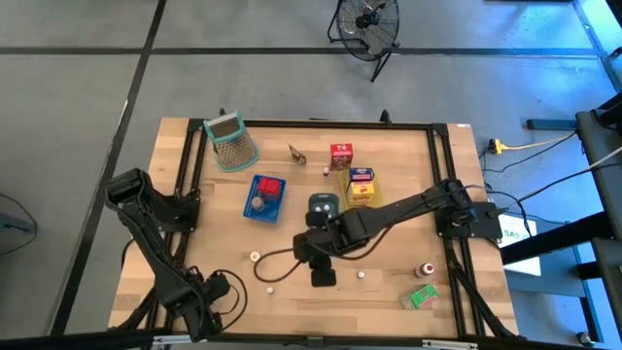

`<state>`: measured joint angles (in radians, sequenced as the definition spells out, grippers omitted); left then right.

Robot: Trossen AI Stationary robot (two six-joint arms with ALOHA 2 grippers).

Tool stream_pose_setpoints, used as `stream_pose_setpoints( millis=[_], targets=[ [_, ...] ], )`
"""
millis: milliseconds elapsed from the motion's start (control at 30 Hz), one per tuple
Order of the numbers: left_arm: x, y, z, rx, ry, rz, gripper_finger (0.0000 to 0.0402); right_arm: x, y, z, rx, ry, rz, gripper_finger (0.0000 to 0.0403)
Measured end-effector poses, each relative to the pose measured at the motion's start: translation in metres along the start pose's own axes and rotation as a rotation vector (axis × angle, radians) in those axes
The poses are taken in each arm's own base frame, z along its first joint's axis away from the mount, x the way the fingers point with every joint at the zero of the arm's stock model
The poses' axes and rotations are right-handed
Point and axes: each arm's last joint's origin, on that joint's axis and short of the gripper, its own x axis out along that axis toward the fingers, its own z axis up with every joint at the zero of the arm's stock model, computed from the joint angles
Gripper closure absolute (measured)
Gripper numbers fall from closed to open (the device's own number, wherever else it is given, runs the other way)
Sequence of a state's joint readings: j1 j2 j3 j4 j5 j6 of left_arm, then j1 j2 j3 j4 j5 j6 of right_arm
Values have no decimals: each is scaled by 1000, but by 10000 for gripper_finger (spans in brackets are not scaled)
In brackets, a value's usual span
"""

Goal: Pick & Place Kitchen Items
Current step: Put the brown seasoning bottle into the blue bin

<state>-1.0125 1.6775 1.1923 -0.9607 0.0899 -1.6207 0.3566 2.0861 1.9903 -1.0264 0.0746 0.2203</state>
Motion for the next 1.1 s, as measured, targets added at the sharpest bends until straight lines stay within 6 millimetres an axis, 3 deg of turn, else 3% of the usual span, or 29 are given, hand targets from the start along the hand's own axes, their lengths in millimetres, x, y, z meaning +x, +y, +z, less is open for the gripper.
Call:
stream_pose_setpoints(
  millis=[667, 1100],
  targets=[
    [8, -1, -6, -19, -63, 4, 18, -7, 59, -4, -26, -114, 95, 251],
    [12, -2, -4, -7, -96, 18, 18, -8, 67, -4, -55, -147, 78, 251]
  ],
)
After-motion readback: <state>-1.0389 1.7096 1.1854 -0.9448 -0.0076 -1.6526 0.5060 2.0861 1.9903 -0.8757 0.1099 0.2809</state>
